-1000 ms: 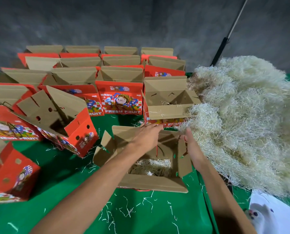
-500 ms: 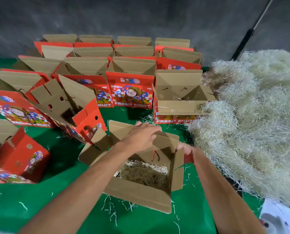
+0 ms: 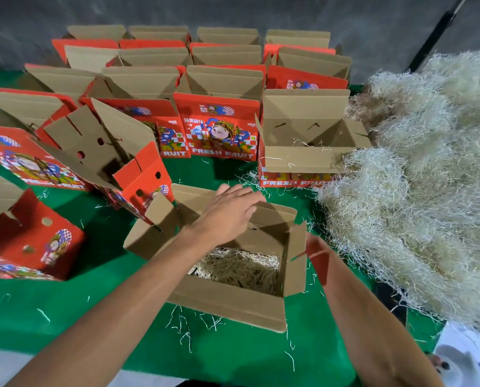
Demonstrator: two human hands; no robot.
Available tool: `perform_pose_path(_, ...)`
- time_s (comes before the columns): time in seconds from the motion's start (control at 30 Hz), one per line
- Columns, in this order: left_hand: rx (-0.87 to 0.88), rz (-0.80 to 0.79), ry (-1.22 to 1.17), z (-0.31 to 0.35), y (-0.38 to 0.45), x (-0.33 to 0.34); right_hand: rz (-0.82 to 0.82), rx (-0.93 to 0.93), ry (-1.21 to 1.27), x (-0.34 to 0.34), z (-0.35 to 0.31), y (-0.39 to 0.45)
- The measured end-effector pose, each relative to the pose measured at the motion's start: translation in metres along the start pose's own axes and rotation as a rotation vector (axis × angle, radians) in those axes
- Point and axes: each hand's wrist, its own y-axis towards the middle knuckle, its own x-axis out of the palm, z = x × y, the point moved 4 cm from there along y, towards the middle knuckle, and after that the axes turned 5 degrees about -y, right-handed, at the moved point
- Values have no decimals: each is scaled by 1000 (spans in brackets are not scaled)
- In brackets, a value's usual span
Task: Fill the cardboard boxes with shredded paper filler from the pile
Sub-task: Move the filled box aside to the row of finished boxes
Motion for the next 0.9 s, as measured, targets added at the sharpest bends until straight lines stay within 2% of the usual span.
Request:
perform_pose_path(0.07, 1, 10, 4, 0, 1, 1, -271, -424, 25, 12, -20, -3)
perform_pose_path(0.1, 4, 19, 10, -1, 1, 1, -337, -559, 127, 14, -26, -1)
perform_pose_path(0.13, 9, 27, 18, -1, 2, 1, -354, -598, 182, 20, -35, -2)
perform_pose_path(0.2, 19, 38, 22, -4, 2, 1, -241, -518, 108, 21, -31, -17)
perform_pose_path(0.23, 21, 39, 17, -6, 2, 1, -269, -371, -49, 27, -20, -18)
perform_pose_path(0.27, 18, 42, 11, -8, 3, 0, -337, -122, -126, 28, -13, -10)
perform_pose_path(0.3, 11, 49, 7, -11, 4, -2, -280, 80, -111, 23, -9, -9)
perform_pose_path(0.37, -17, 81, 1, -14, 7, -6, 92, 169, -185, 4, 2, -10)
perform_pose_path(0.4, -37, 96, -3, -16, 8, -10, 215, 211, -217, 0, 10, -12)
perform_pose_path(0.47, -77, 102, -13, -18, 8, -15, 364, 340, -132, 0, 28, -13)
perform_pose_path(0.6, -125, 119, 13, -29, -4, -25, 350, 365, 67, 24, 51, 4)
perform_pose_path(0.73, -198, 189, 63, -50, -23, -33, 225, 422, 221, 57, 69, 19)
perform_pose_path(0.9, -272, 218, 73, -79, -49, -49, 147, 436, 101, 98, 81, 43)
